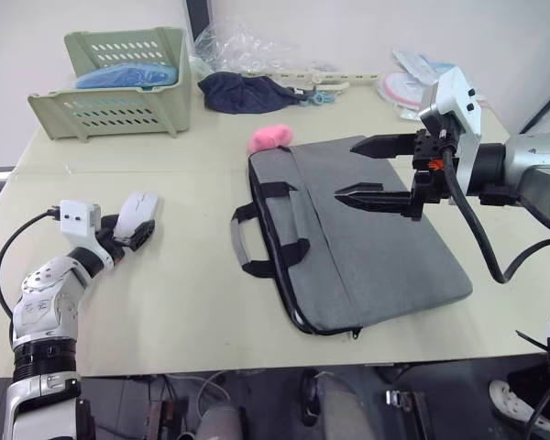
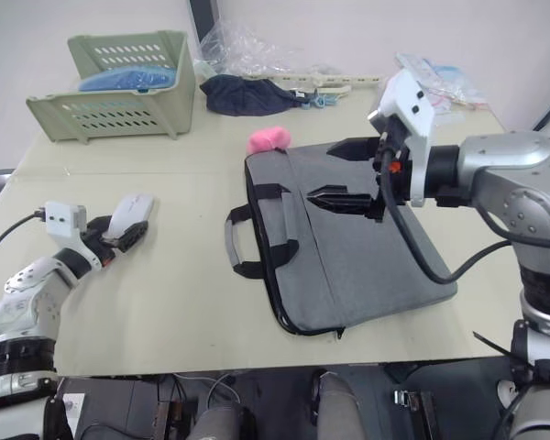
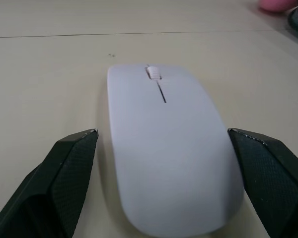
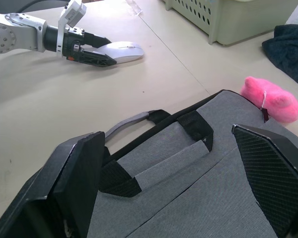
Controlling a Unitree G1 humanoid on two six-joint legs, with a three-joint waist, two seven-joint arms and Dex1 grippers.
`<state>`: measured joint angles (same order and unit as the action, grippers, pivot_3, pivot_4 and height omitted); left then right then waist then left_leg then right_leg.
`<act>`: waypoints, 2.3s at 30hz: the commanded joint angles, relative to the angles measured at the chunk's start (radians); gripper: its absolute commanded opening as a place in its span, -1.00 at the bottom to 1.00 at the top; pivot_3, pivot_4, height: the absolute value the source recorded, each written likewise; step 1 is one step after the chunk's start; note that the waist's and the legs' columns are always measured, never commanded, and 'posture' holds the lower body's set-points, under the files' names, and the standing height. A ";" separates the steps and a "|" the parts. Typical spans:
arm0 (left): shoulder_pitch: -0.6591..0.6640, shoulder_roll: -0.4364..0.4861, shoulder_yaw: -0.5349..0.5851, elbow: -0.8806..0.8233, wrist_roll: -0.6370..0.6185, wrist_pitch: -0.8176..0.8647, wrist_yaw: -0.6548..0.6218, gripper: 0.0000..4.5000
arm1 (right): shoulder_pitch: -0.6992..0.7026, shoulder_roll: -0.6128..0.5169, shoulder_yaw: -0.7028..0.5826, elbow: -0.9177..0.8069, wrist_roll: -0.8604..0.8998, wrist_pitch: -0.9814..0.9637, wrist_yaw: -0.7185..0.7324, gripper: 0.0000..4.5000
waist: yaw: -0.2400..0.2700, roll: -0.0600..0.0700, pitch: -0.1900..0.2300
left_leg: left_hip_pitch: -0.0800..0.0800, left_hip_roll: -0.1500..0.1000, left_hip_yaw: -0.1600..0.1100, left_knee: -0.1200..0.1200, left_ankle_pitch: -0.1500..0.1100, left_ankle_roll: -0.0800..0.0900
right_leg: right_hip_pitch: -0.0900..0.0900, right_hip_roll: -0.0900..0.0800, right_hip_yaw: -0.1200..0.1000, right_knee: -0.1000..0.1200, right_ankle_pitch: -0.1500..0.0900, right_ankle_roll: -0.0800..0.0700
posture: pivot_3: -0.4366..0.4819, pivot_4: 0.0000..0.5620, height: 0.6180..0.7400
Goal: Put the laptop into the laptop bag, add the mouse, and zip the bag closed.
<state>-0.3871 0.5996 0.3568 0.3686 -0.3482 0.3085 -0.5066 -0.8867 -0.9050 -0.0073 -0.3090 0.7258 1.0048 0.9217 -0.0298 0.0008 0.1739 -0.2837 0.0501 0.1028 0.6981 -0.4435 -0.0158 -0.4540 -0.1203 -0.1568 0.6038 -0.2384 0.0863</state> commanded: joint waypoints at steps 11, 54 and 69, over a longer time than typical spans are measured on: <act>-0.029 -0.033 -0.021 0.060 0.051 -0.067 0.047 1.00 | -0.006 0.005 -0.036 -0.008 -0.011 -0.020 -0.024 0.99 | 0.002 0.000 0.000 | 0.001 0.000 -0.001 0.001 0.000 0.000 | 0.002 0.000 0.000 0.000 0.000 0.000 | -0.05 -0.47 1.00; 0.050 -0.101 -0.011 -0.035 0.057 -0.050 0.130 1.00 | 0.019 0.009 -0.030 -0.010 -0.022 -0.041 -0.024 0.99 | 0.005 0.001 -0.001 | 0.001 0.000 -0.002 0.000 0.000 0.000 | 0.006 -0.001 -0.001 0.000 0.000 0.000 | -0.05 -0.47 1.00; 0.051 -0.104 -0.014 -0.036 0.058 -0.052 0.126 0.23 | 0.023 0.012 -0.031 -0.011 -0.025 -0.041 -0.024 1.00 | 0.005 0.002 -0.001 | 0.001 0.000 -0.004 0.000 0.000 0.000 | 0.007 -0.002 -0.002 -0.001 0.000 0.000 | -0.05 -0.47 1.00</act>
<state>-0.3457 0.5106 0.3538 0.3155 -0.2920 0.2406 -0.3846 -0.8542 -0.8918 -0.0072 -0.3065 0.7035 0.9809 0.9014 -0.0246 0.0024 0.1728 -0.2828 0.0500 0.0992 0.6982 -0.4436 -0.0157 -0.4472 -0.1221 -0.1589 0.6030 -0.2384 0.0863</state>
